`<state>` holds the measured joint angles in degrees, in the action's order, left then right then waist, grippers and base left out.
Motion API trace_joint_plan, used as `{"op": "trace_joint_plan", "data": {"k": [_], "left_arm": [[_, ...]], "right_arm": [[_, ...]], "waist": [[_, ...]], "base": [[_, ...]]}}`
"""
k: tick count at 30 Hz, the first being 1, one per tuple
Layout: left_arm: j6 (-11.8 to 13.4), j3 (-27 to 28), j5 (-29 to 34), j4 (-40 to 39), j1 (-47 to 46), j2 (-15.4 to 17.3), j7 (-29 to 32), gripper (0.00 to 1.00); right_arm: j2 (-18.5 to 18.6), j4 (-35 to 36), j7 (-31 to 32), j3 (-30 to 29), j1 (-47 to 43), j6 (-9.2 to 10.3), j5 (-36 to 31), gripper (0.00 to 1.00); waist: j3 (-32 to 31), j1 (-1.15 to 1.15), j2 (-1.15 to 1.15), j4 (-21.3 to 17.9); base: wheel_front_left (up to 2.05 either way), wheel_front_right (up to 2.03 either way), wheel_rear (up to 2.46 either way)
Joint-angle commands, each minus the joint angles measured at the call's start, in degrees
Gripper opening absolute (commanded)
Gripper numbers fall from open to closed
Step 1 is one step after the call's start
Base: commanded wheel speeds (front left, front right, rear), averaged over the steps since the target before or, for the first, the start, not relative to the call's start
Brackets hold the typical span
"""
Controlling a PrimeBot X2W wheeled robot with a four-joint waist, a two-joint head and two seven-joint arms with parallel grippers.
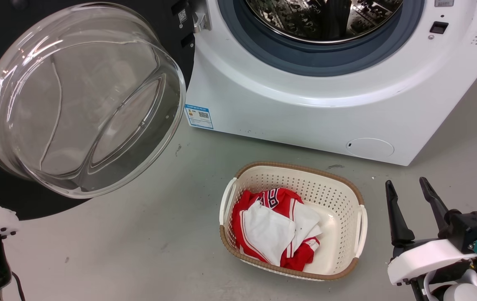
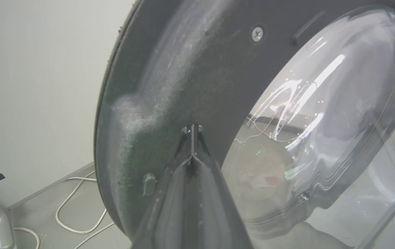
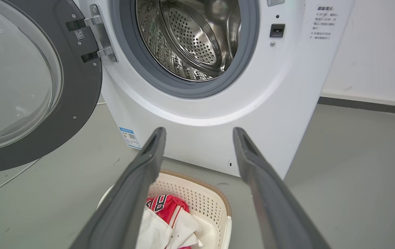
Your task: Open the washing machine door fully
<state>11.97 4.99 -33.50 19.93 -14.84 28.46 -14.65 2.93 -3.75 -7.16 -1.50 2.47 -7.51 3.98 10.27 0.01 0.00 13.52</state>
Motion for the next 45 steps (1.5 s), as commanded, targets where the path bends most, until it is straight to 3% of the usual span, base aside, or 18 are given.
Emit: {"op": "trace_joint_plan", "data": {"k": [1, 10, 17, 18, 19, 20, 21, 22, 39, 45], "left_arm": [[-0.27, 0.21, 0.44, 0.53, -0.73, 0.11, -0.16, 0.0], [0.3, 0.69, 4.85, -6.14, 6.11, -3.09, -0.63, 0.0], [0.06, 0.76, 10.34, -17.31, 15.36, -9.62, -0.55, 0.0], [-0.86, -1.17, 13.78, -21.51, 18.72, -13.87, -0.54, 0.0], [-1.31, -1.56, 14.44, -22.07, 19.17, -14.46, -0.54, 0.0], [-1.76, -1.82, 14.87, -22.28, 19.53, -15.16, -0.54, 0.41], [-2.28, -2.45, 15.52, -22.46, 19.85, -15.98, -0.54, 0.91], [-2.64, -3.03, 16.19, -22.49, 20.13, -16.65, -0.55, 1.0], [-8.88, -7.29, 24.81, -21.53, 12.52, -22.13, -0.54, 1.0], [-9.74, -7.98, 26.47, -20.07, 10.92, -22.96, -0.55, 1.0]], "right_arm": [[-0.1, -0.03, -0.16, -0.16, 0.73, 0.04, 0.01, 1.0], [-0.1, -1.25, -0.97, 0.38, 0.19, 0.03, 1.41, 1.0], [-0.1, -2.23, -1.27, 0.56, -0.89, 0.04, 2.06, 1.0], [-0.1, -2.5, -1.32, 0.66, -1.45, 0.04, 2.17, 1.0], [-0.1, -2.56, -1.37, 0.66, -1.43, 0.04, 2.17, 1.0], [-0.1, -2.52, -1.35, 0.66, -1.44, 0.04, 2.16, 1.0], [-0.1, -2.49, -1.37, 0.63, -1.38, 0.04, 2.14, 1.0], [-0.1, -2.47, -1.35, 0.7, -1.43, 0.03, 2.12, 1.0], [-0.1, 2.07, -1.07, -1.33, -1.06, 0.04, -0.31, 1.0], [-0.1, 4.4, -0.68, -1.92, -1.34, 0.04, -0.81, 1.0]], "waist": [[-0.13, -0.01, 0.0, -0.11], [-2.26, -0.01, 0.0, -1.62], [-4.41, -0.01, 0.0, -2.59], [-5.47, -0.01, 0.0, -3.17], [-5.71, -0.01, 0.0, -3.39], [-5.81, -0.01, 0.0, -3.54], [-5.94, -0.01, 0.0, -3.74], [-6.05, -0.01, 0.0, -3.99], [-7.06, -0.01, 0.0, -11.48], [-7.24, -0.01, 0.0, -13.52]], "base": [[0.0, 0.0, 0.0], [0.0, 0.0, 0.0], [0.0, 0.0, 0.0], [0.0, 0.0, 0.0], [0.0, 0.0, 0.0], [0.0, 0.0, 0.0], [0.0, 0.0, 0.0], [0.0, 0.0, 0.0], [0.0, 0.0, 0.0], [0.0, 0.0, 0.0]]}}
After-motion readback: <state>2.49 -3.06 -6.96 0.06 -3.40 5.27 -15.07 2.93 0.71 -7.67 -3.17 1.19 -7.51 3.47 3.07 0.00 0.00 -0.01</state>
